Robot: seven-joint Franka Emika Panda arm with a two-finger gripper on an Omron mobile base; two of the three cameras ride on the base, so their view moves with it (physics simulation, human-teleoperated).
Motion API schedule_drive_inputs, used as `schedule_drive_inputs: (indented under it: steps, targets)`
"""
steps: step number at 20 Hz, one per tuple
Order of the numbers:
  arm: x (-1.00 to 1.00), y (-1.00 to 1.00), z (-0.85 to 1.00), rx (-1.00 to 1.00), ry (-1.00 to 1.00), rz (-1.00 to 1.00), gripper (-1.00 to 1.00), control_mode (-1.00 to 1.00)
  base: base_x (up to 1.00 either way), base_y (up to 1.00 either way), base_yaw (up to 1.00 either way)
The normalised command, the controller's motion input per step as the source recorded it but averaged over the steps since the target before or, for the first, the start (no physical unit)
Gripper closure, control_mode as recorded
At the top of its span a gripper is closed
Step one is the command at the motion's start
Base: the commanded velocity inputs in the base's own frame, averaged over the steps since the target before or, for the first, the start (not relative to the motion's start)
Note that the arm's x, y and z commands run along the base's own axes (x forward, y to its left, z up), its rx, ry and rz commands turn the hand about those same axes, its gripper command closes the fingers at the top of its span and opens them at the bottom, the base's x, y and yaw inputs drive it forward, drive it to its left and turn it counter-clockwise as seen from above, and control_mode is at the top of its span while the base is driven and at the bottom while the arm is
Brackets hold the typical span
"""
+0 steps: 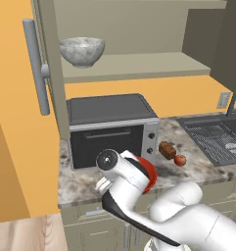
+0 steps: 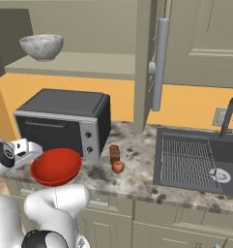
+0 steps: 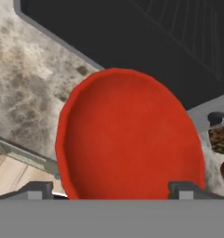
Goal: Pick both bowls and place them on the counter. Then place the bread in one bowl and place the apple in the other bowl.
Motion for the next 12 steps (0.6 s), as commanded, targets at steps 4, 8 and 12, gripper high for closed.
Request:
schedule_drive_inputs:
  steps: [4,8,12]
  targets:
    - [-0.3,-0.31,0.73,0.0,0.0,0.0,-1.0,-1.0,0.0,0.0,0.0]
    - [-0.45,-0.27,0.87,0.0,0.0,0.0,-1.0,-1.0,0.0,0.0,0.0]
    - [-0.37,-0.39,0.8,0.01,0.0,0.01,-1.0,-1.0,0.0,0.0,0.0]
